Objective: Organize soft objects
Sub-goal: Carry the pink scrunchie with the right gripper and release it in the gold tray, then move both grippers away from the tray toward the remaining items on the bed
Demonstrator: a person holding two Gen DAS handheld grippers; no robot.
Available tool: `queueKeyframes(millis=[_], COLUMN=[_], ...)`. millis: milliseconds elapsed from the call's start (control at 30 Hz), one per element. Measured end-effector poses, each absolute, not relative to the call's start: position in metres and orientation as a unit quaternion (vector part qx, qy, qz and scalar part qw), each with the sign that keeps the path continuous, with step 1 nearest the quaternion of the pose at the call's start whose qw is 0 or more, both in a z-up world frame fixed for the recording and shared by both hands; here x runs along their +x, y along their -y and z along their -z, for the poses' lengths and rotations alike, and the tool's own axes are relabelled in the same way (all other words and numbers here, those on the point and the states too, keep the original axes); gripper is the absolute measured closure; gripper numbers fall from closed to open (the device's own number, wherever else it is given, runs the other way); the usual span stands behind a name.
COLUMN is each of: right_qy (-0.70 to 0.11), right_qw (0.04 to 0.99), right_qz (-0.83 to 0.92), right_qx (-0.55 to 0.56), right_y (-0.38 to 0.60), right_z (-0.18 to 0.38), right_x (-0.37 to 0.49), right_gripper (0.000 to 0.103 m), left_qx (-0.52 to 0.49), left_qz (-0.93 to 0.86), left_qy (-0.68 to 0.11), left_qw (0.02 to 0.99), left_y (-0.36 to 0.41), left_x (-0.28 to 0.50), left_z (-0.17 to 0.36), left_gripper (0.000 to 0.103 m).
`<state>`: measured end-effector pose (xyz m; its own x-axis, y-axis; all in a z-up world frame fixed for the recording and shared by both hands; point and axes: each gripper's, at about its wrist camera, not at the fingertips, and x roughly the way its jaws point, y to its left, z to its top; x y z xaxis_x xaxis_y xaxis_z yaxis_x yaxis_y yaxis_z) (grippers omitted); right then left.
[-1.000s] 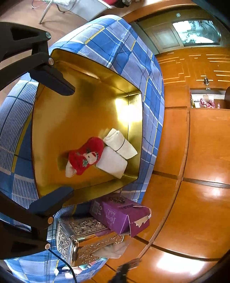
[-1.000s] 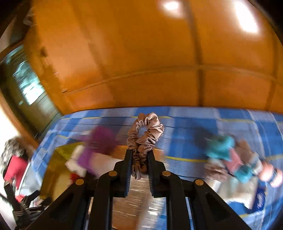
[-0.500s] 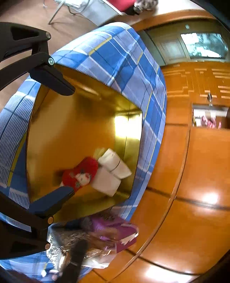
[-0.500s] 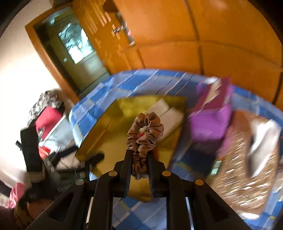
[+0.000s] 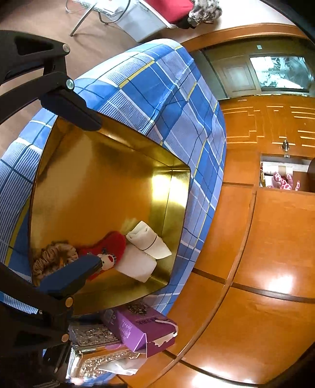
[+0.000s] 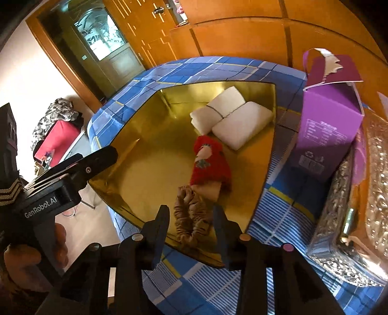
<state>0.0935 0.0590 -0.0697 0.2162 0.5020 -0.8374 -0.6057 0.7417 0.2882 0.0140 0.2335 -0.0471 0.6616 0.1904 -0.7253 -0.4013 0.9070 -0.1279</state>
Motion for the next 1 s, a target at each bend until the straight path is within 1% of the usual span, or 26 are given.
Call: queueKeyframes(millis=[233, 433, 500, 600, 1000], right_qy=[-0.491, -0.446, -0.43, -0.412, -0.379], right_qw=[0.806, 0.839, 0.85, 0.864, 0.901], right_qz=[-0.327, -0.306, -0.298, -0.285, -0.209], right_qx=[-0.049, -0.057, -0.061, -0.06, -0.01], right_y=[-0.042, -0.023, -0.015, -0.001, 0.082], right_z=[0.058, 0.036, 0.028, 0.018, -0.004], right_x=[0.085, 0.072, 0.068, 0.063, 0.059], right_gripper=[0.066, 0.066, 0.064, 0.063, 0.063], left_qx=[-0.129, -0.113, -0.108, -0.098, -0.063], left_qz=[-0.151, -0.136, -0.13, -0.12, -0.087], left_qy=[-0.371, -0.361, -0.358, -0.352, -0.341], left_qw=[0.907, 0.915, 0.918, 0.923, 0.934], left_y=[-0.222, -0.208, -0.203, -0.195, -0.162], left_x=[0.013, 0.012, 0.01, 0.008, 0.002], left_z=[0.041, 0.033, 0.029, 0.024, 0.009], left_gripper=[0.0, 0.0, 0.0, 0.0, 0.0])
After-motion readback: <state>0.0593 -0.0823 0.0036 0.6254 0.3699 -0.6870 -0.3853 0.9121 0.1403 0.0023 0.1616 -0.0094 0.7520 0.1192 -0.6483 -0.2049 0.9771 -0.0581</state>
